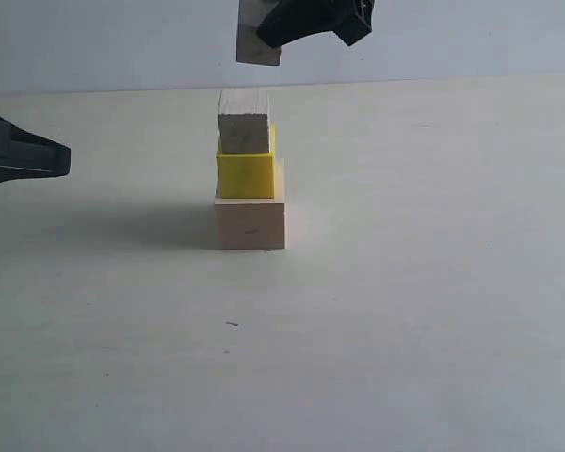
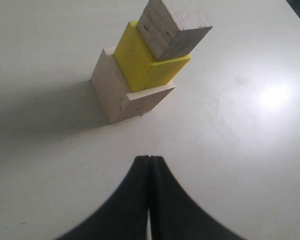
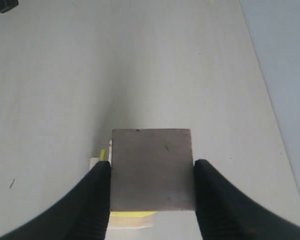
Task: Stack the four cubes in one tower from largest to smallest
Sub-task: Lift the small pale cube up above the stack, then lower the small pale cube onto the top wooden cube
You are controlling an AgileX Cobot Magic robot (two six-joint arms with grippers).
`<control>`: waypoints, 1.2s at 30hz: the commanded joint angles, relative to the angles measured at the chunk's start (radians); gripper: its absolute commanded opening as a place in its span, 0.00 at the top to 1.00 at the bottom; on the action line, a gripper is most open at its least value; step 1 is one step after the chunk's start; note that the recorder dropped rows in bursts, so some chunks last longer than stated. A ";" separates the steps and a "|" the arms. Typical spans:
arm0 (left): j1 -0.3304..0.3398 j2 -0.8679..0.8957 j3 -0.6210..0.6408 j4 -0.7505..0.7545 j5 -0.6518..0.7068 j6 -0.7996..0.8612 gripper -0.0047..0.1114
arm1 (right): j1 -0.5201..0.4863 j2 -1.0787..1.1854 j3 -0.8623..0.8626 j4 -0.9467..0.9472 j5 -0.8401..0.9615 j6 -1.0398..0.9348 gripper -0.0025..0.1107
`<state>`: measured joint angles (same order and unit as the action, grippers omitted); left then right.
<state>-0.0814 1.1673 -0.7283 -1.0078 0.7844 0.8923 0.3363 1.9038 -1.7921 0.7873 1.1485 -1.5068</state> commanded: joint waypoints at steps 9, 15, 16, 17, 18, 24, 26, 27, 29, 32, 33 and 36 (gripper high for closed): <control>0.002 -0.007 0.003 0.005 -0.001 -0.007 0.96 | 0.001 0.034 -0.006 0.049 -0.003 -0.020 0.98; 0.002 -0.007 0.003 0.005 -0.008 -0.007 0.96 | 0.001 0.038 -0.006 0.057 -0.008 -0.020 0.98; 0.002 -0.007 0.003 0.005 -0.008 -0.007 0.96 | 0.001 0.041 -0.006 0.065 -0.004 -0.015 0.98; 0.002 -0.007 0.003 0.005 -0.008 -0.007 0.96 | 0.001 0.042 -0.006 0.067 -0.002 -0.015 0.98; 0.002 -0.007 0.003 0.005 -0.008 -0.007 0.96 | 0.001 0.047 -0.006 0.072 0.001 -0.015 0.98; 0.002 -0.007 0.003 0.011 -0.010 -0.007 0.96 | 0.001 0.063 -0.006 0.072 0.005 -0.015 0.98; 0.002 -0.007 0.003 0.011 -0.012 -0.007 0.96 | 0.001 0.065 -0.006 0.074 0.005 -0.015 0.98; 0.002 -0.007 0.003 0.011 -0.014 -0.007 0.96 | 0.001 0.067 -0.006 0.074 0.005 -0.015 0.98; 0.002 -0.007 0.003 0.011 -0.014 -0.007 0.96 | 0.001 0.067 -0.006 0.074 0.005 -0.015 0.98; 0.002 -0.007 0.003 0.011 -0.020 -0.007 0.96 | 0.001 0.067 -0.006 0.074 0.007 -0.015 0.98; 0.002 -0.007 0.003 0.011 -0.020 -0.007 0.96 | 0.001 0.067 -0.006 0.074 0.007 -0.015 0.98; 0.002 -0.007 0.003 0.011 -0.023 -0.007 0.96 | 0.001 0.067 -0.006 0.074 0.007 -0.013 0.98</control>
<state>-0.0814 1.1673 -0.7283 -0.9977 0.7747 0.8906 0.3363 1.9722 -1.7921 0.8419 1.1502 -1.5210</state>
